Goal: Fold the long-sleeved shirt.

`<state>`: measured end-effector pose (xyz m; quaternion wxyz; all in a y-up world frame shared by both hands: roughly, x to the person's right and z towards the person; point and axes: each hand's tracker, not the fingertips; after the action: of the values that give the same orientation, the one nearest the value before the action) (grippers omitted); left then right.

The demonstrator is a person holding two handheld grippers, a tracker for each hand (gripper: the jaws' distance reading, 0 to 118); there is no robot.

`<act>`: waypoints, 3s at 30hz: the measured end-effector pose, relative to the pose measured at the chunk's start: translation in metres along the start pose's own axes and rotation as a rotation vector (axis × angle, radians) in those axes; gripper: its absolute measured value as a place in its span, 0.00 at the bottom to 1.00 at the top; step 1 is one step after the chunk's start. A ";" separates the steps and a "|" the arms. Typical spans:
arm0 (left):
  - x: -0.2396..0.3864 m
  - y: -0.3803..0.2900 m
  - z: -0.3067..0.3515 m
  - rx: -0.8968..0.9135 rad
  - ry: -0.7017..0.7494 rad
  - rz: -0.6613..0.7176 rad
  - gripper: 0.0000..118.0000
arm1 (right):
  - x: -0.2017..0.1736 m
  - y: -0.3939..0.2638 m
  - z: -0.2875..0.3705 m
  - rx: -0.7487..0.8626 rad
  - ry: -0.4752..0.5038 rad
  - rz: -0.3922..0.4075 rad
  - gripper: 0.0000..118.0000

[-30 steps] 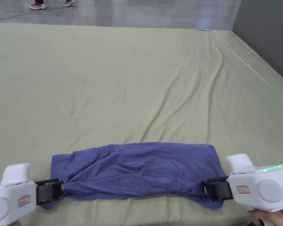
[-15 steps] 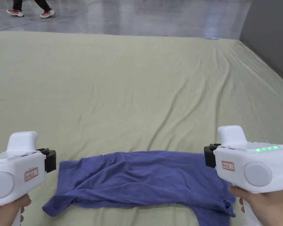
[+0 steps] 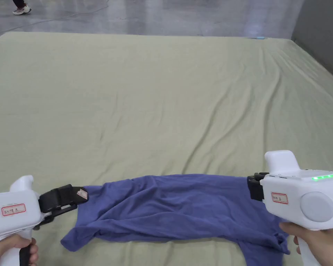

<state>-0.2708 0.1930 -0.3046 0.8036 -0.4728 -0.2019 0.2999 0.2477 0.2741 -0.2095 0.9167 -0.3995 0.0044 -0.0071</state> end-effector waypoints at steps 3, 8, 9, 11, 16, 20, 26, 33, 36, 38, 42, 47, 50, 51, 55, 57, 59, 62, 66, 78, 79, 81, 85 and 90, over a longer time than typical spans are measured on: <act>-0.030 0.000 -0.015 -0.047 -0.035 0.062 1.00 | -0.003 -0.002 -0.004 -0.017 0.016 -0.005 0.02; -0.054 -0.009 -0.037 -0.045 -0.207 0.189 1.00 | -0.008 -0.001 -0.008 -0.029 0.024 0.008 0.02; -0.054 -0.009 -0.038 -0.036 -0.230 0.193 1.00 | -0.009 -0.001 -0.009 -0.031 0.025 0.008 0.02; -0.054 -0.006 -0.046 -0.038 -0.239 0.215 1.00 | -0.011 -0.001 -0.009 -0.032 0.024 0.008 0.02; -0.045 -0.001 -0.068 -0.054 -0.361 0.228 1.00 | -0.010 -0.001 -0.011 -0.035 0.029 -0.002 0.02; -0.023 -0.005 -0.095 -0.085 -0.399 0.203 1.00 | -0.010 -0.001 -0.010 -0.040 0.021 -0.001 0.02; 0.001 -0.003 -0.110 -0.134 -0.351 0.079 1.00 | -0.003 -0.004 -0.006 -0.040 0.014 -0.007 0.02; -0.017 0.006 -0.099 -0.102 -0.150 -0.035 0.05 | 0.001 -0.009 -0.007 -0.054 0.007 -0.011 0.02; -0.020 0.009 -0.086 -0.071 -0.101 -0.056 0.05 | 0.000 -0.010 -0.006 -0.053 0.008 -0.016 0.02; -0.026 0.015 -0.075 -0.026 -0.080 -0.053 0.05 | 0.000 -0.009 -0.007 -0.053 0.010 -0.018 0.02; -0.048 0.031 -0.044 0.013 -0.048 -0.027 0.05 | -0.002 -0.007 -0.007 -0.049 0.012 -0.012 0.02; -0.078 0.048 0.009 0.073 0.050 -0.017 0.05 | -0.007 -0.005 -0.010 -0.047 0.020 -0.006 0.02; -0.098 0.054 0.040 0.139 0.129 0.023 0.05 | -0.011 -0.006 -0.013 -0.049 0.032 -0.004 0.02; -0.105 0.055 0.048 0.145 0.153 0.037 0.05 | -0.013 -0.006 -0.014 -0.050 0.036 -0.002 0.02; -0.110 0.057 0.064 0.146 0.082 0.083 0.05 | -0.018 -0.007 -0.017 -0.054 0.051 0.009 0.02; -0.085 0.055 0.065 0.171 0.008 0.049 0.05 | -0.019 -0.007 -0.016 -0.055 0.057 0.013 0.02; -0.061 0.054 0.066 0.167 -0.087 0.031 0.05 | -0.019 -0.007 -0.016 -0.054 0.057 0.014 0.02; -0.012 0.049 0.056 0.126 -0.256 -0.011 0.05 | -0.019 -0.007 -0.016 -0.058 0.050 0.028 0.02; 0.059 0.040 0.024 0.048 -0.355 -0.066 0.05 | -0.016 -0.008 -0.016 -0.060 0.048 0.024 0.02; 0.157 -0.023 -0.181 -0.309 -0.240 -0.174 0.05 | 0.018 -0.019 0.003 -0.039 0.009 -0.054 0.02; 0.155 -0.026 -0.191 -0.328 -0.223 -0.183 0.05 | 0.022 -0.020 0.005 -0.039 0.003 -0.058 0.02; 0.148 -0.030 -0.204 -0.318 -0.225 -0.146 0.10 | 0.030 -0.023 0.009 -0.035 -0.011 -0.066 0.02; 0.137 -0.022 -0.189 -0.268 -0.336 -0.026 1.00 | 0.039 -0.028 0.012 -0.037 -0.026 -0.082 0.02; 0.133 -0.001 -0.106 -0.078 -0.324 -0.061 1.00 | 0.037 -0.029 0.011 -0.036 -0.020 -0.088 0.02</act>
<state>-0.1081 0.2142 -0.3478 0.7502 -0.4427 -0.3546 0.3398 0.2847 0.2616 -0.1808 0.9082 -0.4156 -0.0220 -0.0432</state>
